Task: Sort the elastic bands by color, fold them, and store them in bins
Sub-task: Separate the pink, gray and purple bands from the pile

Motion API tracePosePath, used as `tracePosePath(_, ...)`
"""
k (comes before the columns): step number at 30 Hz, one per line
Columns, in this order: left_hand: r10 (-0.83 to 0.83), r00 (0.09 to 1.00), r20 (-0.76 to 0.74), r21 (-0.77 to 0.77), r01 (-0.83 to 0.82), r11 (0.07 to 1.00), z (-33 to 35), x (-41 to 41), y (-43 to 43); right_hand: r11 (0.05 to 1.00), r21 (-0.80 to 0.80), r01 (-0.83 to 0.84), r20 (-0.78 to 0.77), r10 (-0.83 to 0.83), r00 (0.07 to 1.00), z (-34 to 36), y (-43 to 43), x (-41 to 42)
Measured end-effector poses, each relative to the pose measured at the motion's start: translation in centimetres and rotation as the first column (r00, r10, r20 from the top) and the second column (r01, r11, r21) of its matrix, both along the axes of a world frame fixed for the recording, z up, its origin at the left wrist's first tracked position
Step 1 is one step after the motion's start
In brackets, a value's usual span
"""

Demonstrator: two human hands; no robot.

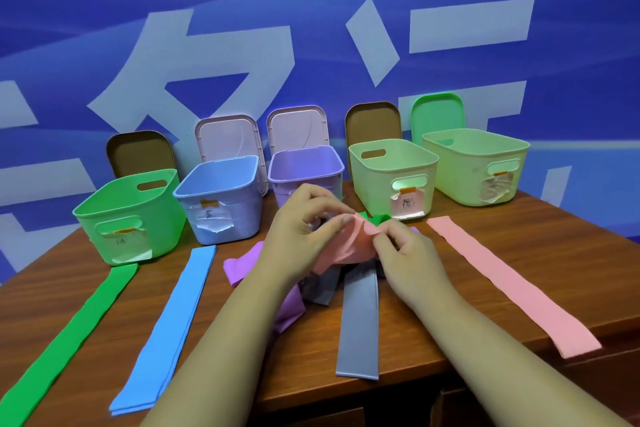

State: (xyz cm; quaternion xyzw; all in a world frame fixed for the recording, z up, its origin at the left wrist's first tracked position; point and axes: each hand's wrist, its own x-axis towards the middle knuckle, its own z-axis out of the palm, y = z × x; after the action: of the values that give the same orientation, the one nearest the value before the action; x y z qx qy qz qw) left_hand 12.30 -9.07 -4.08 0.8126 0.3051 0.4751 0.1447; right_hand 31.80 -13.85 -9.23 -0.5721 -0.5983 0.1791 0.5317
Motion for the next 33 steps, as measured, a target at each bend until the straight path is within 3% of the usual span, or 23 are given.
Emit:
tracePosePath(4, 0.006, 1.000, 0.007, 0.120, -0.007, 0.993, 2.6, 0.5, -0.1, 0.996, 0.020, -0.082, 0.010, 0.081, 0.997, -0.4, 0.1, -0.1)
tracePosePath(14, 0.103, 0.991, 0.081, 0.240, -0.120, 0.963, 10.0, 1.6, 0.3, 0.986, 0.028, -0.162, 0.133, 0.156, 0.979, -0.9, 0.2, -0.2)
tracePosePath(22, 0.114, 0.984, 0.137, 0.312, -0.152, 0.938, 14.0, 2.9, -0.1, 0.986, 0.000, -0.169, 0.068, 0.168, 0.983, -0.6, -0.3, -0.1)
tracePosePath(30, 0.081, 0.974, 0.210, 0.018, -0.087, 0.996, 15.3, 3.6, 0.6, 0.991, 0.018, -0.133, -0.094, 0.134, 0.987, -0.3, -0.4, 0.0)
tracePosePath(33, 0.077, 0.967, 0.243, -0.040, -0.069, 0.997, 15.4, 3.6, 0.6, 0.989, -0.002, -0.150, -0.089, 0.149, 0.985, -0.2, -0.5, 0.1)
